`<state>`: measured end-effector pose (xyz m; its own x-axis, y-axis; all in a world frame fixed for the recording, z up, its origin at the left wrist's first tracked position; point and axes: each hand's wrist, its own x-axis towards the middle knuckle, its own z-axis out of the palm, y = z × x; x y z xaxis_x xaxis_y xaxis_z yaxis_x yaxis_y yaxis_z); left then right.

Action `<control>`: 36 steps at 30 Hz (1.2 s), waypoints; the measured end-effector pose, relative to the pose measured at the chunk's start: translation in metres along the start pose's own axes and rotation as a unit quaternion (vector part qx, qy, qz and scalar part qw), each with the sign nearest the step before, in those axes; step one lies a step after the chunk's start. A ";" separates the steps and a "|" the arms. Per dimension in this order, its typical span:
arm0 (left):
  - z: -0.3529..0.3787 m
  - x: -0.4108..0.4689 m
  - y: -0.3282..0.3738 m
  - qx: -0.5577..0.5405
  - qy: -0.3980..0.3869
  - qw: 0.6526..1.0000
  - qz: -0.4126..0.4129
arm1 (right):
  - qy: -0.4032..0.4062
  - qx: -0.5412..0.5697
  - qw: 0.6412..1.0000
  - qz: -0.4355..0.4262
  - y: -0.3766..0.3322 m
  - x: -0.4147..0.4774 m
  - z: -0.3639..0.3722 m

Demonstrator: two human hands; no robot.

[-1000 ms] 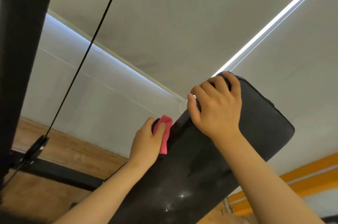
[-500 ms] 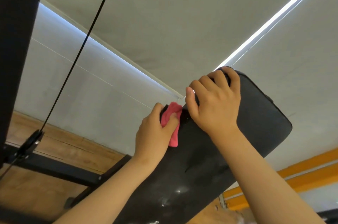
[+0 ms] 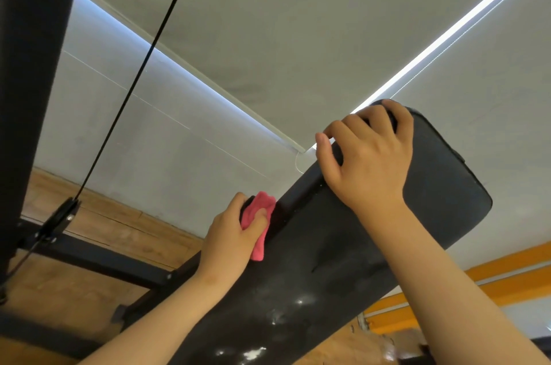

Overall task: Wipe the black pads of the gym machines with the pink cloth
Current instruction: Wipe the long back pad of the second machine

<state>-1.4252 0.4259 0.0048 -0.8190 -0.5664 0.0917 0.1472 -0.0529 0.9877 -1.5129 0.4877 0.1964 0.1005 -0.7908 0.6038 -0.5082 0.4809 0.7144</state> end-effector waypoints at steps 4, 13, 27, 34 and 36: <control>-0.003 -0.005 -0.011 0.014 -0.006 1.000 -0.017 | -0.004 0.004 1.000 0.000 0.000 0.000 -0.001; 0.003 0.001 0.010 -0.061 0.031 0.998 -0.011 | -0.001 0.010 1.000 0.000 0.000 0.000 -0.001; 0.004 0.000 -0.004 0.010 0.030 0.999 0.001 | -0.001 0.001 1.000 0.007 0.000 -0.001 -0.001; 0.002 -0.005 -0.009 0.003 0.020 1.000 -0.016 | -0.034 0.061 0.996 0.055 -0.029 -0.022 -0.020; -0.001 -0.009 -0.016 -0.002 0.013 1.000 -0.022 | -0.060 0.091 0.992 0.069 -0.050 -0.046 -0.030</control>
<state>-1.4202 0.4311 -0.0118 -0.8097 -0.5851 0.0448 0.1138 -0.0817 0.9901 -1.4663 0.5116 0.1441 -0.0778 -0.7676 0.6362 -0.6571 0.5194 0.5463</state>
